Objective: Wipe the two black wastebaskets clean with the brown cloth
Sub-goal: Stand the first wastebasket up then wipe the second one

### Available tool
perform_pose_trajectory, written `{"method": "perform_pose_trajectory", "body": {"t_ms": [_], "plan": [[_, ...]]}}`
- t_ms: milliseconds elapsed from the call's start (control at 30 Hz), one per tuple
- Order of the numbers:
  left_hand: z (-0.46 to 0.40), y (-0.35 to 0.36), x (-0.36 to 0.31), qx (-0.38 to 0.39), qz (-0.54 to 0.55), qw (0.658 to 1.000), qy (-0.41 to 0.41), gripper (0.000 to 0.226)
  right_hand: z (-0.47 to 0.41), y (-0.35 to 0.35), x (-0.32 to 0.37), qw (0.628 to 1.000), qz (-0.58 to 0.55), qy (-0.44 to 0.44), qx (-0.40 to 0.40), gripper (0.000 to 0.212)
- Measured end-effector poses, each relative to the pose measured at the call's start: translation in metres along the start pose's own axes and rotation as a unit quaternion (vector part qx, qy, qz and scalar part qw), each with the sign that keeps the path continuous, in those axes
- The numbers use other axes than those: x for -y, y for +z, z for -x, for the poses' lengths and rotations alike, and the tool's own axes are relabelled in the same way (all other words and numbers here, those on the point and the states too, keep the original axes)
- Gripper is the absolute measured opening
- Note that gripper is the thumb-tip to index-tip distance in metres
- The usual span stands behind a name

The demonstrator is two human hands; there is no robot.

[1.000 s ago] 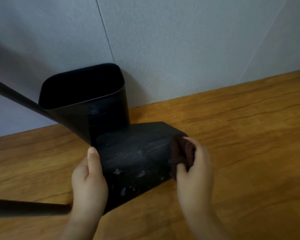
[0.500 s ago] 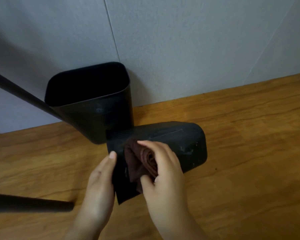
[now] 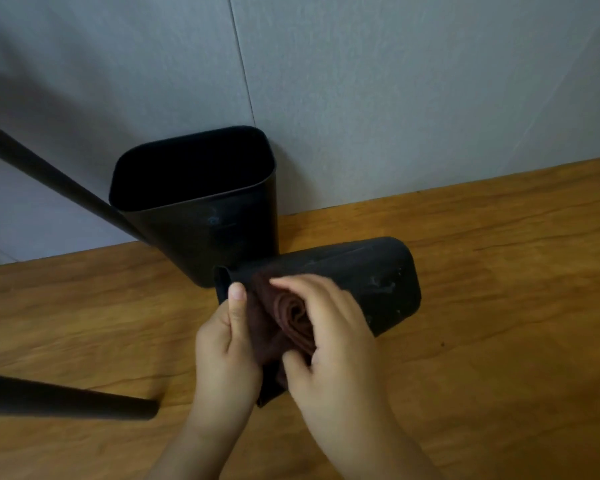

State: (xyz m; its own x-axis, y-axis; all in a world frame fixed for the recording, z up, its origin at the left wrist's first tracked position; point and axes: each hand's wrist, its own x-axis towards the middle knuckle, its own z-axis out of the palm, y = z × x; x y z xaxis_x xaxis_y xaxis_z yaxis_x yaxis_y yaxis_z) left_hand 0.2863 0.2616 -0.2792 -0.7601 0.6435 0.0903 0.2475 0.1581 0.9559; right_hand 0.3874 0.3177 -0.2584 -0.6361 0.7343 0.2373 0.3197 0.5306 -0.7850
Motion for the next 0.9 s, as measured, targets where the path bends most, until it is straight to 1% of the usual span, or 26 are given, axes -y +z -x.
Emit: {"method": "perform_pose_trajectory", "body": {"t_ms": [67, 133, 200, 267, 333, 433, 467, 533, 600, 667, 733, 800, 900], "plan": [[-0.002, -0.002, 0.0, -0.008, 0.015, 0.999, -0.032, 0.064, 0.007, 0.0, -0.007, 0.999, 0.029, -0.015, 0.007, 0.062], [-0.003, -0.004, 0.002, -0.012, 0.014, 0.998, -0.055, 0.064, 0.007, -0.004, -0.021, 0.998, 0.053, 0.008, -0.032, 0.059], [-0.003, -0.003, 0.0, -0.015, 0.004, 0.998, -0.06, 0.064, 0.001, -0.009, -0.032, 0.994, 0.031, 0.054, -0.085, 0.053], [-0.004, -0.001, -0.003, -0.012, -0.002, 0.998, -0.054, 0.063, -0.006, -0.01, -0.032, 0.992, 0.012, 0.062, -0.107, 0.052], [-0.006, 0.0, -0.004, -0.01, -0.014, 0.999, -0.04, 0.067, -0.006, -0.007, -0.019, 0.996, 0.002, 0.035, -0.081, 0.054], [-0.008, -0.001, -0.004, -0.017, -0.026, 0.999, -0.022, 0.072, 0.003, 0.001, -0.007, 0.999, -0.015, -0.028, -0.011, 0.056], [-0.008, -0.002, -0.005, -0.021, -0.026, 0.999, -0.023, 0.072, 0.006, 0.001, -0.009, 0.999, -0.014, -0.04, -0.004, 0.057], [-0.007, -0.003, -0.005, -0.029, -0.028, 0.999, -0.034, 0.073, 0.007, -0.003, -0.019, 0.999, 0.004, -0.035, -0.025, 0.052], [-0.006, -0.001, -0.007, -0.03, -0.028, 0.998, -0.042, 0.077, -0.001, -0.008, -0.025, 0.998, 0.013, 0.006, -0.067, 0.051], [-0.006, 0.001, -0.008, -0.026, -0.032, 0.999, -0.031, 0.081, -0.014, -0.011, -0.021, 0.996, 0.01, 0.028, -0.09, 0.051], [-0.008, 0.001, -0.006, -0.025, -0.037, 0.999, -0.019, 0.079, -0.019, -0.007, -0.009, 0.997, 0.009, 0.005, -0.072, 0.052], [-0.009, 0.0, -0.002, -0.024, -0.036, 0.999, -0.018, 0.078, -0.009, 0.0, -0.002, 0.999, 0.0, -0.021, -0.029, 0.053], [-0.009, -0.005, -0.001, -0.038, -0.023, 0.998, -0.049, 0.071, 0.013, 0.003, -0.012, 0.999, 0.005, -0.036, 0.005, 0.049]]}}
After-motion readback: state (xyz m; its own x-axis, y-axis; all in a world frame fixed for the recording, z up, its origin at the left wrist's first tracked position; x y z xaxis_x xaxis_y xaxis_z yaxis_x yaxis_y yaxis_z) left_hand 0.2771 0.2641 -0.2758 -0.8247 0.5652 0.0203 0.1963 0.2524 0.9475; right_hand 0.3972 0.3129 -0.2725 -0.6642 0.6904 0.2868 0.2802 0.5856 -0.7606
